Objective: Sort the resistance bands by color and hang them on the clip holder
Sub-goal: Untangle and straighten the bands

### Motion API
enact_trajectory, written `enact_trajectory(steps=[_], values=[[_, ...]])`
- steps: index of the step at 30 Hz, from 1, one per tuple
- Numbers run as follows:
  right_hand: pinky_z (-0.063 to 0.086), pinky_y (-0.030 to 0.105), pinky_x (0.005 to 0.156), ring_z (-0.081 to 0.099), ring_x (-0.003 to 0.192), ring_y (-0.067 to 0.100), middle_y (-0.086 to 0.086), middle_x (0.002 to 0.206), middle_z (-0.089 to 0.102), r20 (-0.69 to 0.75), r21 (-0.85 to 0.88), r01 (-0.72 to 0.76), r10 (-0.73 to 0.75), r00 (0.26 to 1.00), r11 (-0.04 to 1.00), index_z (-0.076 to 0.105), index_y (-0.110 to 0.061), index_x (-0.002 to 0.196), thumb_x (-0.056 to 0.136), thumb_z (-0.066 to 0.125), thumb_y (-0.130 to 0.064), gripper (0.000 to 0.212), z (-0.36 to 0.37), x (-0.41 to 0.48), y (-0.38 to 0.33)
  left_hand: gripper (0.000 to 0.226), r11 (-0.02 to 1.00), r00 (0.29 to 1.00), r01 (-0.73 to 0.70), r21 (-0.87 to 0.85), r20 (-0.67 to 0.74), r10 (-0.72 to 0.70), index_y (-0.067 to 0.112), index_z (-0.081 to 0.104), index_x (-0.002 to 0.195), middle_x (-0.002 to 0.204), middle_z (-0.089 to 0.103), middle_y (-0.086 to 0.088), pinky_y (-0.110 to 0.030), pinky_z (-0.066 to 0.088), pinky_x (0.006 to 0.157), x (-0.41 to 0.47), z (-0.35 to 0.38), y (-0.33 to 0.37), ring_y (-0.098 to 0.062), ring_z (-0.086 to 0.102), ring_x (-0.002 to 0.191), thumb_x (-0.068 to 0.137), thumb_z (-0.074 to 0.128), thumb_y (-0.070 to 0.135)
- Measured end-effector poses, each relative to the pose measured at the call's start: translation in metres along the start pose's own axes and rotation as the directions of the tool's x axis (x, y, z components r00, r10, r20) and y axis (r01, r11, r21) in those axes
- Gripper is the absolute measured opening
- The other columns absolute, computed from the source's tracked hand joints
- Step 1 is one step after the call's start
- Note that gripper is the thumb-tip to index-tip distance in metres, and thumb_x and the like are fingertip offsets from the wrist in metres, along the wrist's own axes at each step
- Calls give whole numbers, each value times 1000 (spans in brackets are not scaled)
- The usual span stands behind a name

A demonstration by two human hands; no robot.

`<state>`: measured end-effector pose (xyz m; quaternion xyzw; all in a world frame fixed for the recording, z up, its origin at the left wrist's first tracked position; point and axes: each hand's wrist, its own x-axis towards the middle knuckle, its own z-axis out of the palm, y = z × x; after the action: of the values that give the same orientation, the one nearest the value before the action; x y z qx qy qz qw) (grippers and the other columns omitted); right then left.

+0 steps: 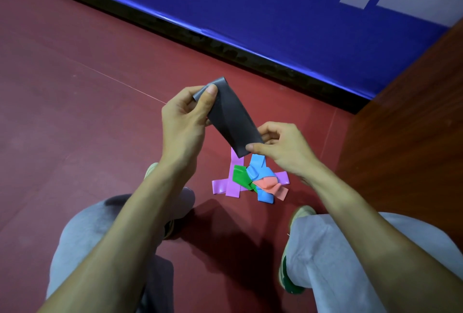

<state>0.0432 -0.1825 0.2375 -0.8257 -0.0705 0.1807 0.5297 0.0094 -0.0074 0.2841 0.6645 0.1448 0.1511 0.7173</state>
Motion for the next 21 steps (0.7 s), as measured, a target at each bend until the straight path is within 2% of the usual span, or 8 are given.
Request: enact_trajectory(steps=[6, 9, 11, 14, 18, 21], values=[[44, 19, 61, 55, 60, 3, 0, 69, 70, -6, -174, 25, -27, 1000, 984, 70, -27, 71, 68, 85, -20, 17, -4, -1, -1, 6, 999, 1000, -27, 37, -6, 27, 19, 69, 85, 74, 68, 4, -35, 51, 71, 1, -1, -3, -11, 60, 72, 90, 65, 21], [47, 21, 70, 62, 74, 3, -11, 78, 69, 41, -282, 97, -89, 995, 954, 68, -31, 82, 70, 82, -31, 18, -6, -2, -4, 7, 990, 996, -74, 120, 66, 66, 22, 68, 81, 70, 67, 9, -30, 49, 69, 0, -2, -4, -7, 59, 70, 88, 67, 20], [49, 21, 82, 65, 91, 3, -13, 95, 70, 38, -216, 158, -154, 987, 964, 68, -29, 100, 77, 78, -30, 26, -7, -1, -7, 8, 965, 986, -113, 238, 147, 80, 23, 68, 79, 70, 67, 8, -26, 46, 65, -1, -1, -5, -3, 57, 67, 87, 69, 22], [50, 21, 82, 65, 92, 6, -9, 98, 70, -58, -74, 252, -257, 965, 965, 66, -25, 104, 88, 68, -21, 17, -9, -1, -15, 10, 888, 967, -167, 429, 246, 62, 18, 68, 78, 71, 69, -4, -27, 44, 58, -4, 1, -10, -2, 53, 61, 86, 70, 24], [50, 25, 76, 65, 83, 11, -12, 90, 70, -102, -63, 318, -323, 941, 946, 68, -27, 94, 88, 62, -26, 9, -11, -3, -19, 15, 937, 953, -22, 349, 289, -85, 10, 69, 79, 66, 66, -10, -38, 47, 62, -3, 2, -13, -13, 55, 63, 86, 69, 24], [50, 26, 72, 63, 75, 5, -11, 82, 70, -96, -28, 305, -306, 947, 952, 70, -26, 88, 86, 68, -22, 4, -13, -2, -18, 19, 951, 934, 55, 303, 322, -157, 3, 68, 81, 62, 60, -4, -31, 43, 63, -4, 3, -13, -13, 52, 63, 87, 68, 21]])
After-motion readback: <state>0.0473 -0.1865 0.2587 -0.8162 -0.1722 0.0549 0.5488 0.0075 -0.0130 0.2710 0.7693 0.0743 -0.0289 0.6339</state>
